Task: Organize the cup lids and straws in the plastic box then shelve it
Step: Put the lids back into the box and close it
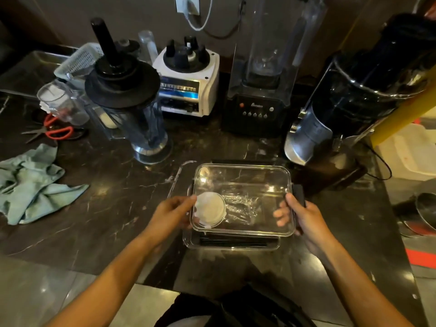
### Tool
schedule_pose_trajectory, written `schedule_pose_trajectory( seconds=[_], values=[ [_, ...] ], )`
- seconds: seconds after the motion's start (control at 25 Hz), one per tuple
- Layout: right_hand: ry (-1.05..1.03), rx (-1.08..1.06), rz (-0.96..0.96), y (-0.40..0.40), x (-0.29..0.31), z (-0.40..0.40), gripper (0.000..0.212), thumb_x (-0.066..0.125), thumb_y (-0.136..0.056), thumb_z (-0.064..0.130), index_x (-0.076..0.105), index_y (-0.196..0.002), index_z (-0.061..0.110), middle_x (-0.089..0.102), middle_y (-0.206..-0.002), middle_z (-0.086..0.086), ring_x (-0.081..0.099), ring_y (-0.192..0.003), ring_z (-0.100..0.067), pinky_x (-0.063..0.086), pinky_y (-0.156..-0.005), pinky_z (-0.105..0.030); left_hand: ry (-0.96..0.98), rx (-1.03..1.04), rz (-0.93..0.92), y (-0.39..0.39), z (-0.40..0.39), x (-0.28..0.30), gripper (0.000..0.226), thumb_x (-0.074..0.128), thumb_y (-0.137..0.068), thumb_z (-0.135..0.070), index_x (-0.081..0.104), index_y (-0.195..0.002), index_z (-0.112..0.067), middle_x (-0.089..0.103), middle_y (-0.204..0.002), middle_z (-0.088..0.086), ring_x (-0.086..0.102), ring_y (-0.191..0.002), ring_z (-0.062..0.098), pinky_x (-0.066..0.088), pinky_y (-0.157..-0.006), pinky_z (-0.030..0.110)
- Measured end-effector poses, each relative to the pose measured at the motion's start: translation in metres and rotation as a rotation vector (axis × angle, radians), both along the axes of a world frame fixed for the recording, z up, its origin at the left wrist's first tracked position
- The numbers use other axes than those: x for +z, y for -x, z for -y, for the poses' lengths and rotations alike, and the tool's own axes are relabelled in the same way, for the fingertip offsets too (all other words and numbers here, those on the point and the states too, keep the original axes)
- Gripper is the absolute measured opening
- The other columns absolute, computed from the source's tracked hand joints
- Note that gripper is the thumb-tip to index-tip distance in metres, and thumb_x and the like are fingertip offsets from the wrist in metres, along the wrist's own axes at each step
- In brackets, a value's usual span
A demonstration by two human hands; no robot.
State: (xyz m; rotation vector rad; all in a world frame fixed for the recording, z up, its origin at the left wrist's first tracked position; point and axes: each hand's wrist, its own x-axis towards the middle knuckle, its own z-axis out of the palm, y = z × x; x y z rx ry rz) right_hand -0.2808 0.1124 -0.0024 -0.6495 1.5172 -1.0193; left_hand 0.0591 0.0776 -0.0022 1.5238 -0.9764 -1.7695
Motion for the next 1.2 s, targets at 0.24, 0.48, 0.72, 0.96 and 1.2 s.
schedule_pose_trajectory(
  seconds=[0.24, 0.48, 0.72, 0.96, 1.2],
  values=[
    [-0.044, 0.07, -0.168, -0.007, -0.019, -0.002, 0.036, 0.054, -0.105, 0.037, 0.068, -0.101, 0.004, 0.07, -0.068, -0.006, 0.061, -0.045, -0.015, 0.036, -0.036, -0.022, 0.022, 0.074, 0.105, 0.009, -0.007, -0.004, 0.019, 0.075, -0.09, -0.015, 0.064, -0.085, 0.0, 0.072, -0.066, 0.009, 0.07, -0.061, 0.021, 0.056, -0.056, 0.027],
    [0.045, 0.081, -0.487, -0.016, -0.029, -0.008, 0.027, 0.057, -0.104, 0.039, 0.062, -0.09, 0.017, 0.058, -0.06, -0.002, 0.056, -0.049, -0.013, 0.047, -0.053, -0.035, 0.083, 0.032, 0.31, -0.009, -0.009, -0.003, 0.023, 0.073, -0.092, -0.018, 0.066, -0.096, 0.004, 0.075, -0.081, 0.02, 0.075, -0.071, 0.027, 0.062, -0.062, 0.025],
    [-0.005, 0.175, -0.73, -0.014, -0.036, -0.023, 0.043, 0.045, -0.102, 0.056, 0.067, -0.096, 0.019, 0.069, -0.075, 0.004, 0.064, -0.067, -0.002, 0.049, -0.061, -0.031, 0.089, -0.013, 0.373, -0.011, -0.022, -0.017, 0.02, 0.071, -0.094, -0.019, 0.064, -0.094, -0.001, 0.074, -0.081, 0.019, 0.075, -0.072, 0.03, 0.062, -0.069, 0.039],
    [-0.067, 0.004, -0.374, -0.015, -0.041, -0.023, 0.04, 0.047, -0.108, 0.043, 0.074, -0.102, 0.014, 0.077, -0.091, -0.015, 0.075, -0.083, -0.033, 0.059, -0.075, -0.051, -0.095, 0.134, -0.023, -0.018, -0.024, -0.031, 0.016, 0.066, -0.096, -0.016, 0.069, -0.093, 0.0, 0.071, -0.098, 0.028, 0.069, -0.09, 0.037, 0.059, -0.082, 0.042],
    [-0.064, -0.043, -0.372, -0.013, -0.04, -0.025, 0.041, 0.055, -0.106, 0.034, 0.064, -0.087, -0.001, 0.066, -0.061, -0.003, 0.063, -0.052, -0.012, 0.049, -0.047, -0.026, -0.082, 0.109, -0.061, -0.02, -0.027, -0.034, 0.031, 0.059, -0.098, -0.011, 0.06, -0.113, 0.016, 0.068, -0.098, 0.026, 0.066, -0.086, 0.034, 0.062, -0.069, 0.029]
  ],
)
